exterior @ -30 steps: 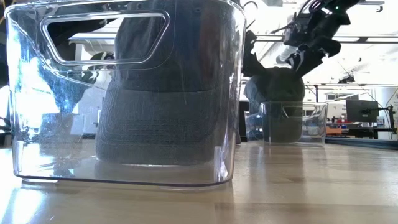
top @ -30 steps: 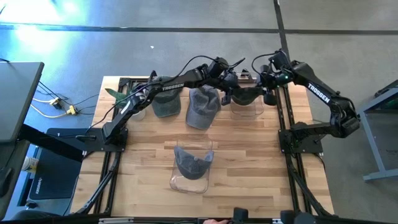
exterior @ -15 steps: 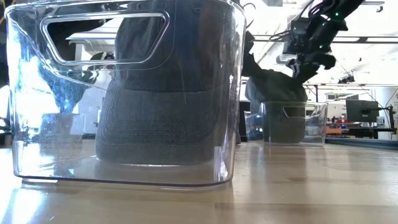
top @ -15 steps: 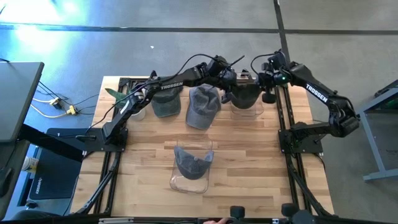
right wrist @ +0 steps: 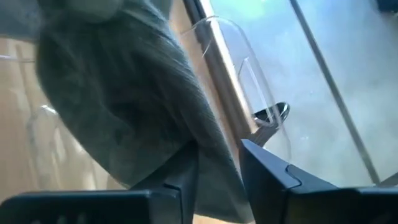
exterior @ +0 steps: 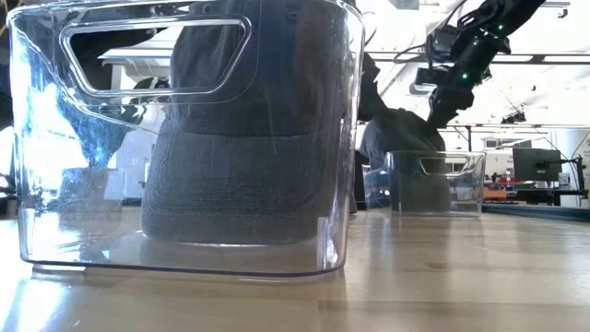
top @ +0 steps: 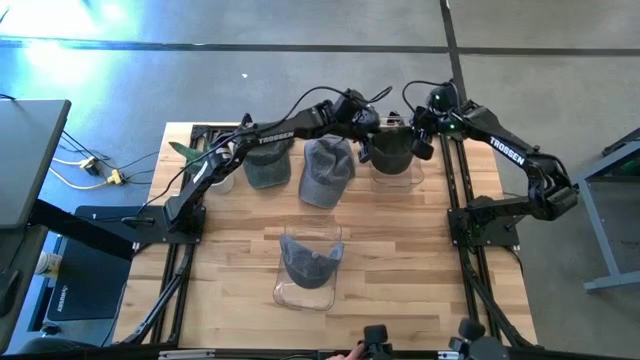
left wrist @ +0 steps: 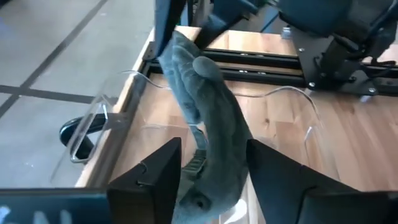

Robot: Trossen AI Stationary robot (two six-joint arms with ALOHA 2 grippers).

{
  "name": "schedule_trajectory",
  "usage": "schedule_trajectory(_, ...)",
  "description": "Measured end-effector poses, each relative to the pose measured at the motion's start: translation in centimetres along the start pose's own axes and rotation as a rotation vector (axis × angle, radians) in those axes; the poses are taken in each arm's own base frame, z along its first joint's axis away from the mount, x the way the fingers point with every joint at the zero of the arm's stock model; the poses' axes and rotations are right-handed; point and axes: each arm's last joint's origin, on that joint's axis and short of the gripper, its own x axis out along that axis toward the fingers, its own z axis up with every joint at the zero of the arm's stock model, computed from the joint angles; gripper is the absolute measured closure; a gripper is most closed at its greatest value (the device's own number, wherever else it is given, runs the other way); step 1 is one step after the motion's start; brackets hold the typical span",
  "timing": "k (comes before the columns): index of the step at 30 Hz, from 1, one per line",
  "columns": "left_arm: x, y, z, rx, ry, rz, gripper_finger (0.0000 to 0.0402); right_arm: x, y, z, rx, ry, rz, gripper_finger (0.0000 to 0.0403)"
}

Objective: Pick & Place hat
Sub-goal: Put the bottom black cap into the top transparent bin

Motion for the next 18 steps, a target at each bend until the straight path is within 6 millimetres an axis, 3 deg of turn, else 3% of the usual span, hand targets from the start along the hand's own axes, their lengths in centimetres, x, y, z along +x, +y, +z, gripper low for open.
schedule_trajectory(6,0.0,0.2,0.0,0.001,0.004,0.072,0.0211,-0.3,0.5,-0.7,0.027,0.084,0.011,0.0226)
schedule_trajectory(11,0.0,0.5,0.2,0.002,-0.004,0.167,0.0211,-1.6,0.4,-0.4,0.151,0.072,-0.063,0.0175)
schedule_trajectory(18,-0.9,0.4,0.3,0.0,0.046,0.195,0.0211,-3.7,0.5,0.1,0.281,0.035,-0.085,0.0161)
